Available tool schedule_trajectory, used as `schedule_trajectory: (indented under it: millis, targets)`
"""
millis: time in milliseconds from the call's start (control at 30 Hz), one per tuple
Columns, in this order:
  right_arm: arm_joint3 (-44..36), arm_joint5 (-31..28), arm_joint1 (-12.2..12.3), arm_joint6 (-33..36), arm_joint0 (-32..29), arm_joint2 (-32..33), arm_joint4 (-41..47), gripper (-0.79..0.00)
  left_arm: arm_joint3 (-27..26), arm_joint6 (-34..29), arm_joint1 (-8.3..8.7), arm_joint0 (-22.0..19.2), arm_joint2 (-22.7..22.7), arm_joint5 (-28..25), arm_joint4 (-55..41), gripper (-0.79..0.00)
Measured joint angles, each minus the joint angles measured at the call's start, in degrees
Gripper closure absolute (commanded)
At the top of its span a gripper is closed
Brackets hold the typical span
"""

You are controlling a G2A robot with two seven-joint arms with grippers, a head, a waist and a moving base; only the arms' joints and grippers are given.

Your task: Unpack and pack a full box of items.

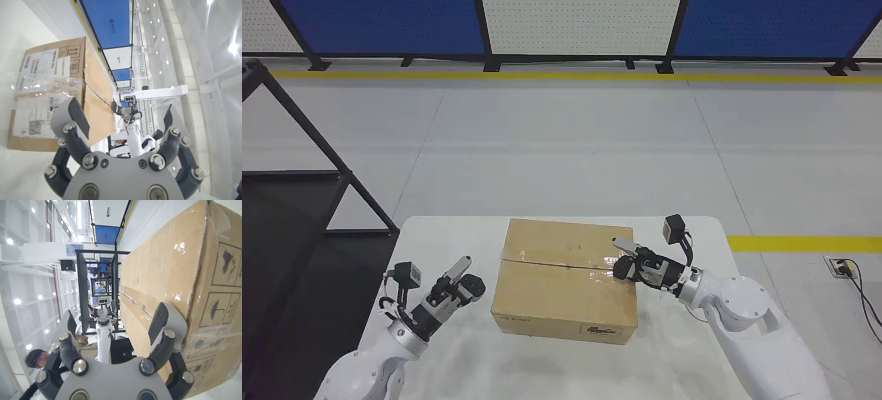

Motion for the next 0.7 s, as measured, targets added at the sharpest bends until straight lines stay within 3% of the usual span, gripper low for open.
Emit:
schedule_trajectory:
  millis: [400,700]
  targets:
    - [0.00,0.00,0.00,0.00,0.00,0.00,0.00,-0.785,-3.42,11.90,-1.13,10.42,0.56,-3.72,-4.98,-0.785]
    - [0.00,0.00,0.00,0.00,0.00,0.00,0.00,-0.785,2.93,13.26,-1.88,8.66,1.12,0.67,-13.38,-0.785]
